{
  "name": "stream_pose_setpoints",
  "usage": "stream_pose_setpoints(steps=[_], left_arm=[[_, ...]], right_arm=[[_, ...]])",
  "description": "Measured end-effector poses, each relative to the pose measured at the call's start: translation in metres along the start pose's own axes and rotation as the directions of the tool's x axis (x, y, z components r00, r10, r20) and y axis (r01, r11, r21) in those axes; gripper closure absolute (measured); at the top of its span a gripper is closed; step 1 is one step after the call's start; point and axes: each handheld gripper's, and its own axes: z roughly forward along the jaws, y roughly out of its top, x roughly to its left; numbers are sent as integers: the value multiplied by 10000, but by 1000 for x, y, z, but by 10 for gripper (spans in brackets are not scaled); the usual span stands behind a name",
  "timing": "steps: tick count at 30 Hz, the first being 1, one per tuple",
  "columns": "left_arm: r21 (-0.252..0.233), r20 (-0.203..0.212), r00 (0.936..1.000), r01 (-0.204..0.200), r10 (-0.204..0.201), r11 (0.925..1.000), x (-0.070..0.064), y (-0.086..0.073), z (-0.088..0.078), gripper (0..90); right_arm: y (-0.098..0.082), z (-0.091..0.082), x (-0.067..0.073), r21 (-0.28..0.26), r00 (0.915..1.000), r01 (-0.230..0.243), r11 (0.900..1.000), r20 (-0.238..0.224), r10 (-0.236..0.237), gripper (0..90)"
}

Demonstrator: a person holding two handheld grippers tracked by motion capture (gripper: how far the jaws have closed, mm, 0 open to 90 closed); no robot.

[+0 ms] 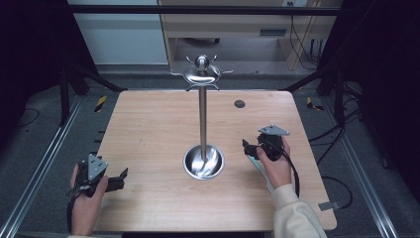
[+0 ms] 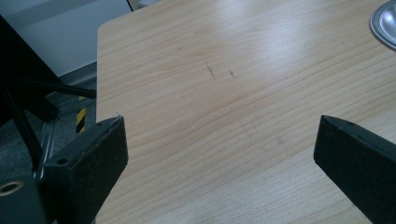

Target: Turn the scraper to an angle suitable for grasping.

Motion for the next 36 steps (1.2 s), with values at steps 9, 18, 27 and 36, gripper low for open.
stream_pose_setpoints(steps=[9, 18, 27, 36], left_arm=[[-25, -3, 10000, -28, 28, 10000, -1, 0, -1, 26], [-18, 36, 9999, -112, 112, 9999, -2, 1, 0, 26], [-11, 29, 9999, -166, 166, 9999, -3, 1, 0, 26], [-31, 3, 9999, -101, 101, 9999, -1, 1, 0, 26]], right_arm=[[-1, 7, 20, 1008, 9882, 1173, 9880, -1101, -1061, 485], [-5, 21, 12, 2228, 9870, 919, 9705, -1495, -592, 849], [-11, 41, 9, 3307, 9874, 1088, 9375, -1451, -635, 899], [-16, 42, -2, 3707, 9922, 813, 9252, -1182, -399, 900]])
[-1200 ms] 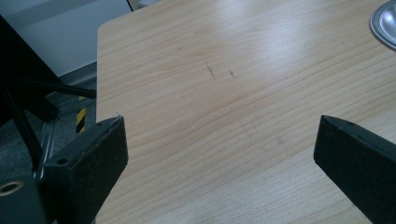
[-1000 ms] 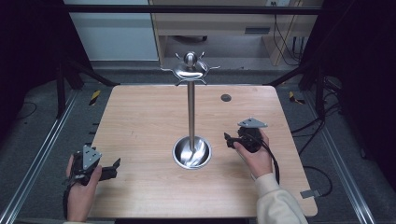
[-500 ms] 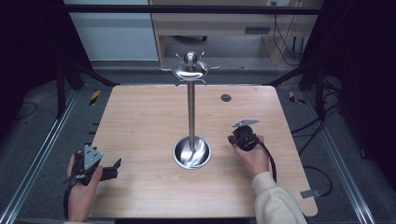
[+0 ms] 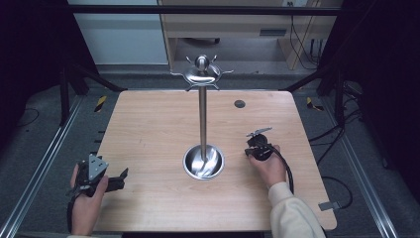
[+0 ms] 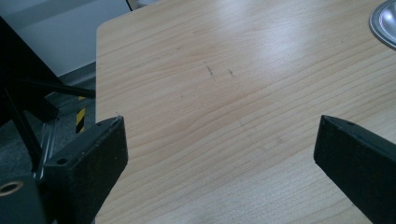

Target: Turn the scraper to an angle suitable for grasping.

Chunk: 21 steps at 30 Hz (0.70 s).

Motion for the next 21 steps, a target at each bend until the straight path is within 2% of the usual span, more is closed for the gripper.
stream_pose_setpoints(steps=[5, 6, 7, 10, 13, 15, 19, 21], left_arm=[[-56, -139, 9998, 130, -131, 9999, 4, -1, -1, 26], [-56, -139, 9998, 130, -131, 9999, 4, -1, -1, 26], [-14, -124, 9998, 121, -121, 9999, 5, -1, -2, 26], [84, -107, 9999, 39, -38, 10000, 3, -1, -1, 26], [99, -166, 9999, -3, 5, 10000, 1, -2, -2, 26], [121, -186, 9998, 9, -7, 9999, 0, -3, -3, 26], [154, -147, 9999, -26, 28, 9999, -1, -4, -4, 26], [149, -84, 10000, -38, 39, 9999, -3, -3, -3, 26]], right_arm=[[-4, -3, -17, -127, 9955, -879, 9960, 345, 883, 900], [-4, -3, -17, -127, 9955, -879, 9960, 345, 883, 900], [-7, -5, -25, -132, 9916, -1189, 9928, 499, 1194, 900], [-8, -9, -29, -211, 9877, -1453, 9892, 558, 1463, 893], [-7, -20, -27, -588, 9890, -1343, 9892, 548, 1376, 884], [-5, -26, -23, -646, 9906, -1117, 9916, 720, 1163, 876], [2, -30, -21, -122, 9903, -883, 9960, 1068, 891, 850], [7, -30, -23, 296, 9911, -847, 9960, 1060, 812, 783]])
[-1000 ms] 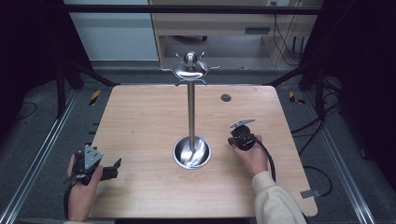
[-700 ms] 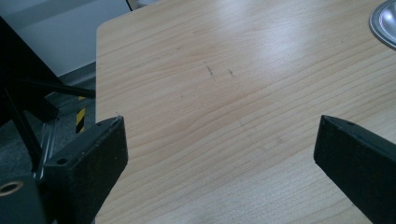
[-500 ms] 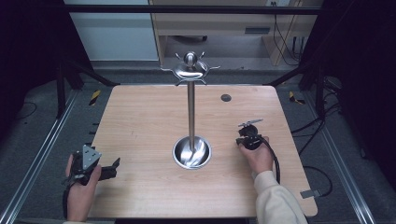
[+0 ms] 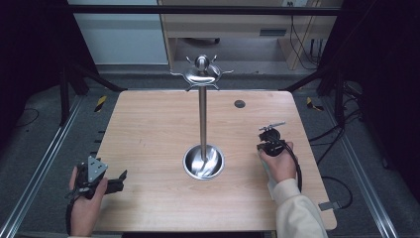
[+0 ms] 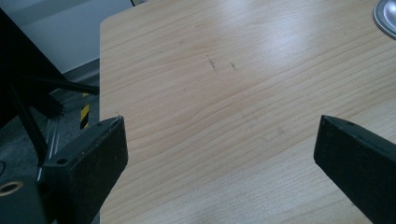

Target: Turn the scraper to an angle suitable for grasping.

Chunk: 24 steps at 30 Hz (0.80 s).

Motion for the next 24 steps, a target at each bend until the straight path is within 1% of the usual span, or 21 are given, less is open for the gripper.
stream_pose_setpoints(steps=[2, 3, 4, 6, 8, 11, 12, 14, 19, 22, 24], left_arm=[[55, 66, 9999, -78, 78, 10000, -1, 0, 1, 26], [76, 109, 9999, -103, 102, 9999, -2, 0, 2, 26], [68, 113, 9999, -130, 129, 9999, -2, 0, 2, 26], [30, 161, 9997, -162, 161, 9999, -3, 1, 3, 26], [-5, 177, 9997, -147, 147, 9999, -3, 2, 3, 26], [21, 184, 9996, -194, 194, 9998, -4, 2, 3, 26], [26, 184, 9996, -201, 200, 9998, -4, 2, 3, 26], [33, 191, 9996, -224, 223, 9997, -4, 2, 3, 25], [35, 208, 9995, -256, 255, 9997, -5, 2, 3, 26], [53, 211, 9995, -254, 253, 9997, -5, 2, 3, 26], [53, 212, 9994, -267, 266, 9996, -5, 2, 3, 26]], right_arm=[[5, 1, -2, 564, 10000, 9, 9984, -39, -6, 710], [9, 1, -3, 761, 9999, 122, 9970, 84, -129, 674], [11, 1, -4, 854, 9997, 207, 9961, 141, -219, 654], [17, 0, -8, 1133, 9995, 238, 9933, 162, -258, 607], [20, 1, -10, 1334, 10000, 53, 9910, 33, -58, 568], [21, 6, -13, 1680, 10000, 7, 9858, 86, -22, 564], [21, 9, -13, 1806, 10000, -72, 9835, 28, 68, 565], [20, 14, -11, 2005, 10000, -24, 9797, -31, 31, 576], [19, 21, -10, 2150, 9999, -155, 9765, 99, 137, 594], [18, 23, -8, 2195, 9996, -264, 9753, 92, 250, 607], [17, 25, -8, 2248, 9997, -231, 9741, 164, 199, 615]])
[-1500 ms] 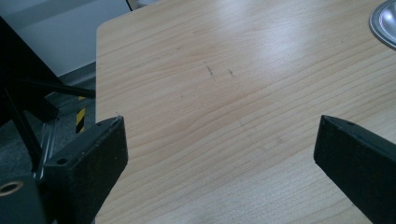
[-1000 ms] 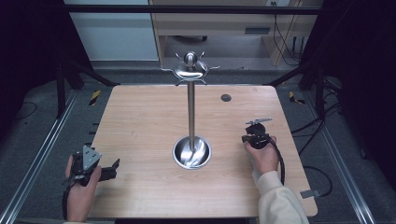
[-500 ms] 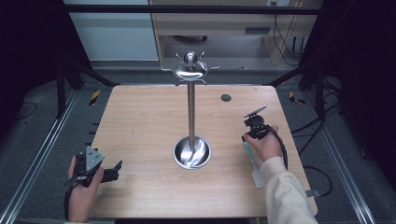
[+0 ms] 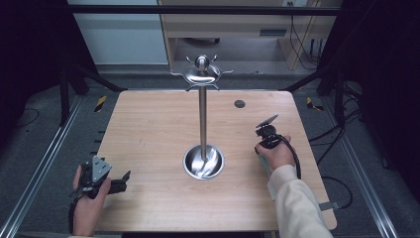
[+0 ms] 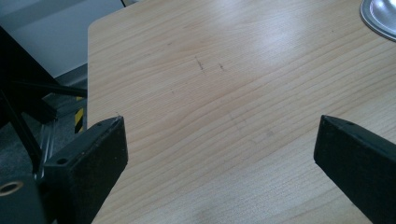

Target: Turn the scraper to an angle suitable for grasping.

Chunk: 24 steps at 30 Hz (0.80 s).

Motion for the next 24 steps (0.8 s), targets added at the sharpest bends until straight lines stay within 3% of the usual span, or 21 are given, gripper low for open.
stream_pose_setpoints(steps=[15, 19, 24], left_arm=[[19, 28, 10000, -46, 46, 10000, -1, 0, 1, 26], [-2, 34, 10000, -37, 37, 10000, -2, 1, 1, 26], [18, 20, 10000, -49, 49, 10000, -1, 1, 1, 26]], right_arm=[[0, 6, 3, 135, 9998, -162, 9998, 113, 160, 710], [-2, 6, 2, 27, 9991, -423, 9991, 76, 423, 730], [-4, 4, 4, -145, 9996, -227, 9996, -173, 225, 741]])
